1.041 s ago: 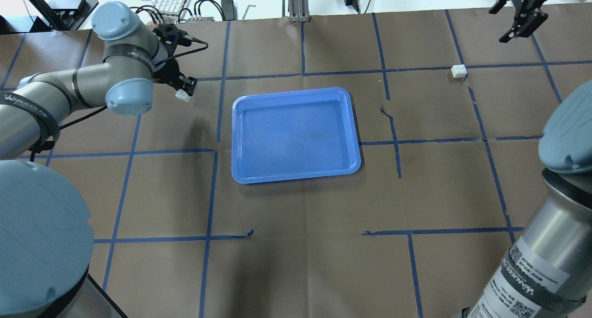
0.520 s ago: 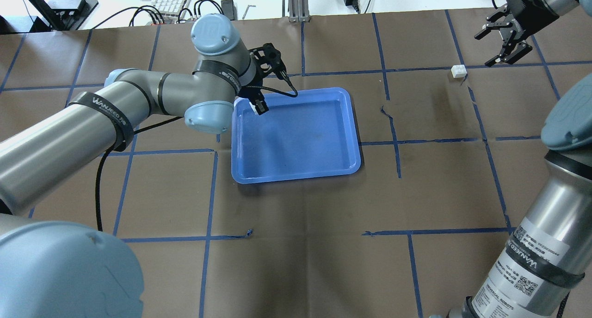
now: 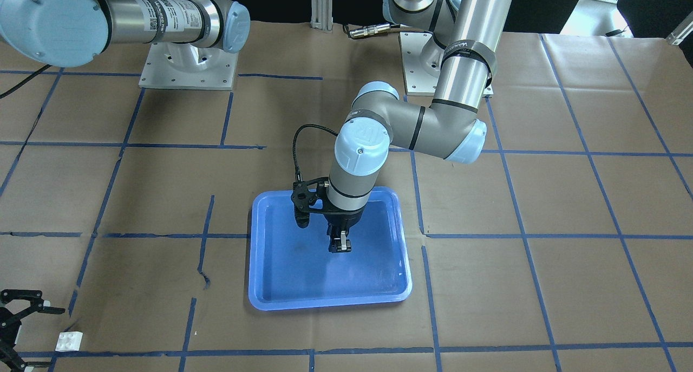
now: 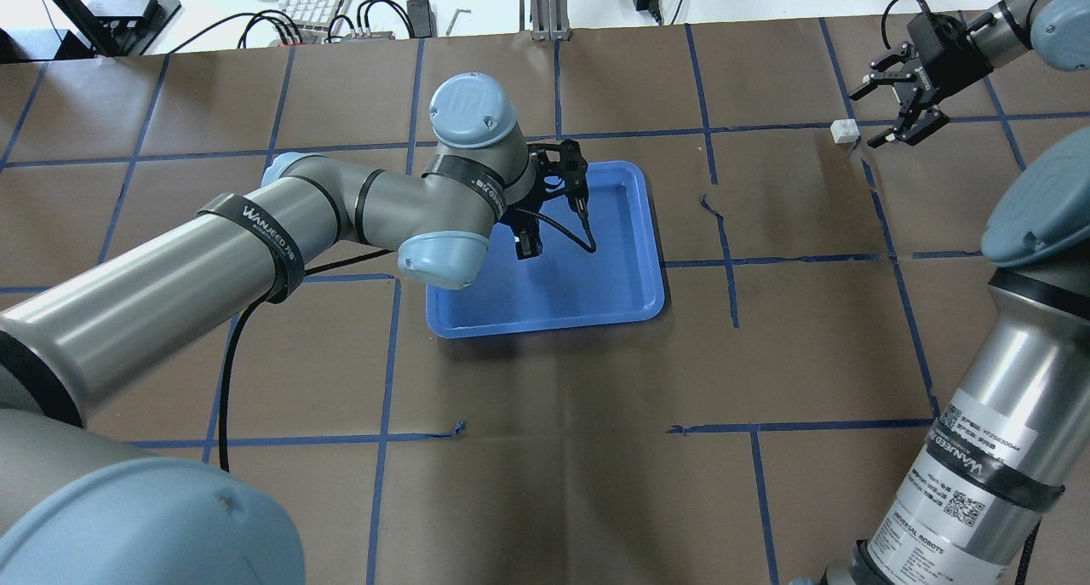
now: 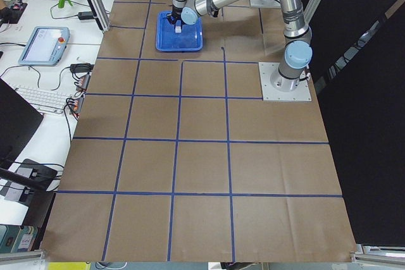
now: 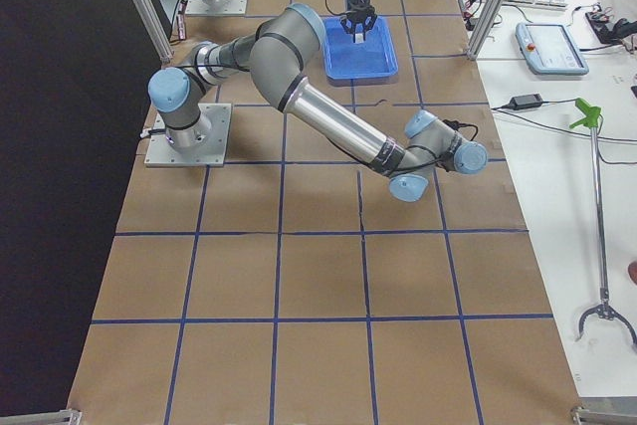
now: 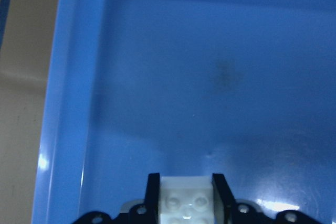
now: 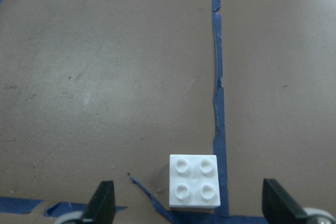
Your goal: Assemble white blocks and place on blue tray
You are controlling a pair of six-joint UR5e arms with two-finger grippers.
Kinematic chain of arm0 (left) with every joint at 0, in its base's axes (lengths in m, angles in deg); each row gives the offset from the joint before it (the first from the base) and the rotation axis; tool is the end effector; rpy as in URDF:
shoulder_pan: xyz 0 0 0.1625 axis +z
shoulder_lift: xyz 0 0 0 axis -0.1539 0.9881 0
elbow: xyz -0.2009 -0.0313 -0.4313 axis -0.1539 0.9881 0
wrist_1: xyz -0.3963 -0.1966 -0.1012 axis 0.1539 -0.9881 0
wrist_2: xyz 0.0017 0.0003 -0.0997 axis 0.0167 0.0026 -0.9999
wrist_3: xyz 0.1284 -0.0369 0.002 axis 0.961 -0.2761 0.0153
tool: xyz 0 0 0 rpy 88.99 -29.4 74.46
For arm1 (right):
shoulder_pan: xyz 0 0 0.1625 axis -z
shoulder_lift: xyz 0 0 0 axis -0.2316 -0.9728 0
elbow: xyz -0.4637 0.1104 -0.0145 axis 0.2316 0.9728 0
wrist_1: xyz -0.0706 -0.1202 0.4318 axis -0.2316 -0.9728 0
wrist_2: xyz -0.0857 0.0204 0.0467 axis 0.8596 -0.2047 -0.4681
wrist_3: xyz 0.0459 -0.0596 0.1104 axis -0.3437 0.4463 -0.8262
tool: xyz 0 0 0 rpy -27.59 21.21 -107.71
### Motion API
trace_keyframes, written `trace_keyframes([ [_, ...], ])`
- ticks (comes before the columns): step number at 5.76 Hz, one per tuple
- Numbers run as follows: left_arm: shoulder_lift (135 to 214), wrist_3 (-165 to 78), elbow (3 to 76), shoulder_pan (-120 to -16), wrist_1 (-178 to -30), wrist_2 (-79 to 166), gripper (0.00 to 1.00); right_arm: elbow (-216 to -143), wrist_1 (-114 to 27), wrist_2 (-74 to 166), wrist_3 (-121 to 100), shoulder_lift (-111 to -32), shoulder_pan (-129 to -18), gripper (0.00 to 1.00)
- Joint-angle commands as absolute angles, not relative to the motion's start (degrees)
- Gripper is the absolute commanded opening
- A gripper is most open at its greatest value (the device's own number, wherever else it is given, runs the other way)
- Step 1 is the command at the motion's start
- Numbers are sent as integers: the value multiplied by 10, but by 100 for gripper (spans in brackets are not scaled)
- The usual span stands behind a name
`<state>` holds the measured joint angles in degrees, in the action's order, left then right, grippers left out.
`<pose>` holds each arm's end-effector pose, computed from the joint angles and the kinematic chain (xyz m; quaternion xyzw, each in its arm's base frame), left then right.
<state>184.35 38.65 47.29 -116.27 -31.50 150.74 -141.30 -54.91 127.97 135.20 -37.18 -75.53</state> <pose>-0.3445 -0.6188 0.1908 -0.6758 -0.7329 0.0779 0.0055 -0.2175 -0.8451 0.1515 -0.6996 0.6394 -0.2238 0.2274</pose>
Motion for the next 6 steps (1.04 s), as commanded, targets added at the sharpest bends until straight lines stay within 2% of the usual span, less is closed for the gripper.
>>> trace_keyframes([
  [1,1850,413,483,-1164,-315,1505,4,-1436,-555,1279,1351,-376,-755,99],
  [2,1855,413,482,-1164,-315,1505,4,-1436,-555,1279,1351,-376,-755,89],
  [3,1861,413,482,-1163,-315,1504,75,-1436,-555,1279,1352,-376,-755,75],
  [4,1863,412,481,-1163,-318,1505,98,-1436,-559,1279,1352,-376,-755,59],
  [5,1854,406,464,-1163,-347,1507,98,-1436,-578,1279,1352,-377,-755,40],
  [6,1818,392,432,-1161,-441,1507,98,-1435,-578,1279,1352,-378,-755,28],
])
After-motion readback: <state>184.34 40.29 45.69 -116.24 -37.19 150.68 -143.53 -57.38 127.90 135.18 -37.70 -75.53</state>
